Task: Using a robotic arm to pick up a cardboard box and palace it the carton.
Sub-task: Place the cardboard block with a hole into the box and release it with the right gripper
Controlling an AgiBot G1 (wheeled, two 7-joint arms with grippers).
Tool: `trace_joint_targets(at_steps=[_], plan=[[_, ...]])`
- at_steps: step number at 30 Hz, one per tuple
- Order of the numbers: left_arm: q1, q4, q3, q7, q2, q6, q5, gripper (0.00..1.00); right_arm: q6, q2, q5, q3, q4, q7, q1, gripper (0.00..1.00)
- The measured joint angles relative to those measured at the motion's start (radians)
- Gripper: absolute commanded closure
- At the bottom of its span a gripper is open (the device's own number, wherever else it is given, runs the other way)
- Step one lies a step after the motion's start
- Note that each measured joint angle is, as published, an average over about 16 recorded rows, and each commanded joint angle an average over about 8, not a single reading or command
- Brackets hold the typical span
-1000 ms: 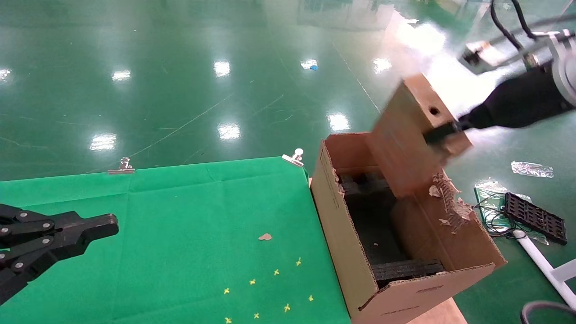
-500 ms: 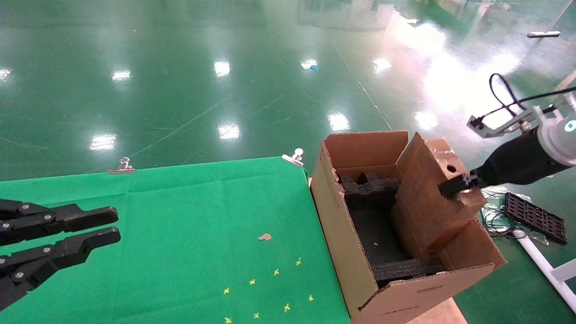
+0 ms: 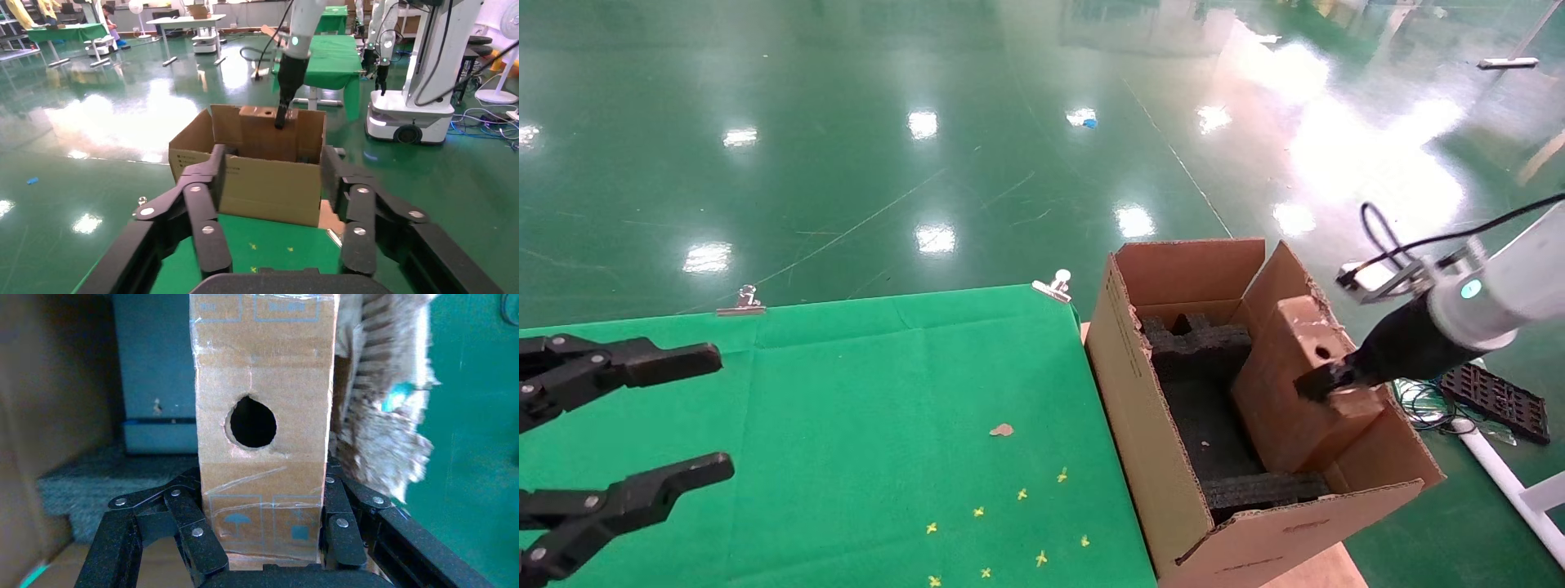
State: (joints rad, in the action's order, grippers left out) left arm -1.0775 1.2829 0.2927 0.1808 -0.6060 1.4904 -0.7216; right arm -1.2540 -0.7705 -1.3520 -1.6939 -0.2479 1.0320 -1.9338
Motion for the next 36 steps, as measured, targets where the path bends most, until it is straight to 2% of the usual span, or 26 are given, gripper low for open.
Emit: trace_joint_targets(at_steps=[8, 15, 16, 23, 24, 36], plan=[[0.000, 0.000, 0.000, 0.000, 0.000, 0.000, 0.000, 0.00, 0.096, -0.075, 0.043, 0.022, 0.089, -0.028, 0.143, 1.00], [0.000, 0.000, 0.001, 0.000, 0.000, 0.000, 0.001, 0.00, 0.160, -0.120, 0.074, 0.041, 0.143, -0.062, 0.227, 1.00], [0.000, 0.000, 0.001, 0.000, 0.000, 0.000, 0.001, 0.00, 0.165, -0.123, 0.079, 0.044, 0.149, -0.068, 0.234, 0.97], [0.000, 0.000, 0.001, -0.001, 0.001, -0.001, 0.001, 0.00, 0.171, -0.132, 0.092, 0.053, 0.182, -0.113, 0.243, 0.09], [0.000, 0.000, 0.001, -0.001, 0.001, -0.001, 0.001, 0.00, 0.168, -0.132, 0.092, 0.053, 0.185, -0.118, 0.241, 0.00], [0.000, 0.000, 0.002, -0.001, 0.001, -0.001, 0.001, 0.00, 0.120, -0.135, 0.073, 0.040, 0.220, -0.152, 0.190, 0.00]])
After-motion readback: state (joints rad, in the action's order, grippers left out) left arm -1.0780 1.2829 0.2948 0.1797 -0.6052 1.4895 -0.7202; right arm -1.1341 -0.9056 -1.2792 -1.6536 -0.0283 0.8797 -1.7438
